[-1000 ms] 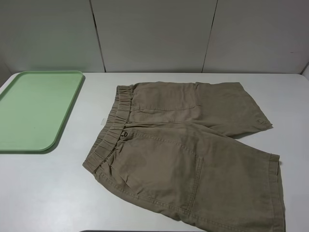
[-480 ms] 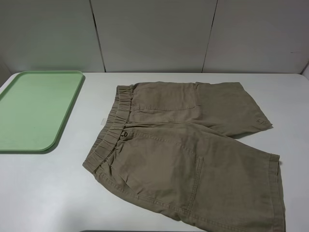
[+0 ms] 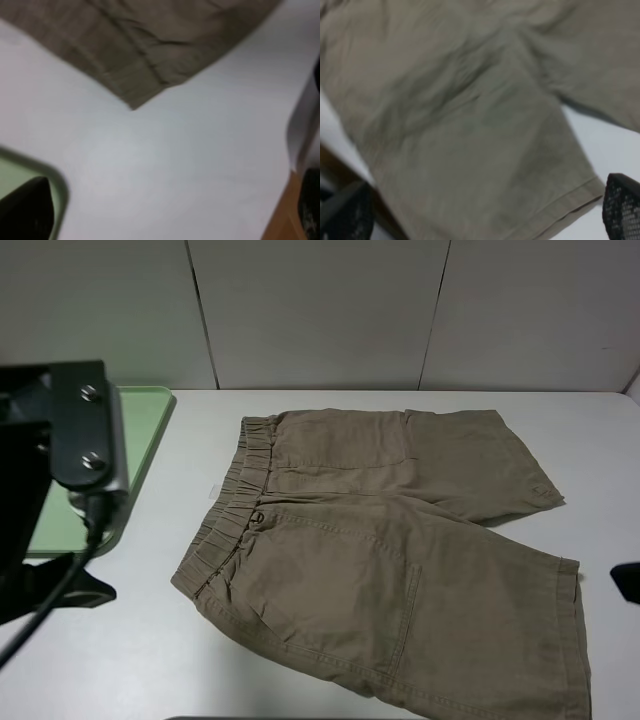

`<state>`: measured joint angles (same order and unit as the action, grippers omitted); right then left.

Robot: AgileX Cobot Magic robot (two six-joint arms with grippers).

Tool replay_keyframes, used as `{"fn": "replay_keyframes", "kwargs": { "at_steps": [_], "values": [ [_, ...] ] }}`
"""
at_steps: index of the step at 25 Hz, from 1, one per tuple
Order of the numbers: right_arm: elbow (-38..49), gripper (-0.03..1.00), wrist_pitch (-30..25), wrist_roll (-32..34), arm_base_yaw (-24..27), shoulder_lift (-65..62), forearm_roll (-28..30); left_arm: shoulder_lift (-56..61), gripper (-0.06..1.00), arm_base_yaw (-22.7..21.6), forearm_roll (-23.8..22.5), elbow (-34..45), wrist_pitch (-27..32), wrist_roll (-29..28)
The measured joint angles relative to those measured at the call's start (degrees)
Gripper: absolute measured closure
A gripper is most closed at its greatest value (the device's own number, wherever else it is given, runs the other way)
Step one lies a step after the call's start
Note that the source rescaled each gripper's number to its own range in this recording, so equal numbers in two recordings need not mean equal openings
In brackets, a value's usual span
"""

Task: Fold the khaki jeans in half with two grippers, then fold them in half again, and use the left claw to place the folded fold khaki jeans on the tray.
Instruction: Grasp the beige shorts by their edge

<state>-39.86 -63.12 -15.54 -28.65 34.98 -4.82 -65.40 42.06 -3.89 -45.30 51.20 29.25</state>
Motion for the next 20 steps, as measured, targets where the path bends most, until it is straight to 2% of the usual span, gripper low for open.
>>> {"fn": "replay_keyframes", "kwargs": {
  "at_steps": [5,10,13,20],
  "values": [
    [5.0,-0.03,-0.7,-1.4,-7.2,3.0,0.4,-7.3,-0.03,1.8,5.2,0.0,-0.9,6.6],
    [10.5,-0.03,1.1,-3.0,-12.1,4.8,0.7,-12.0,-0.03,1.8,6.5,0.0,-3.0,13.0],
    [10.9,-0.03,3.3,-3.9,-13.6,4.8,0.8,-15.2,-0.03,1.8,6.6,0.0,-5.1,16.5],
    [11.0,-0.03,3.2,-5.6,-14.2,5.2,0.0,-24.2,-0.03,1.8,6.6,0.0,-10.1,23.0]
  ]
}}
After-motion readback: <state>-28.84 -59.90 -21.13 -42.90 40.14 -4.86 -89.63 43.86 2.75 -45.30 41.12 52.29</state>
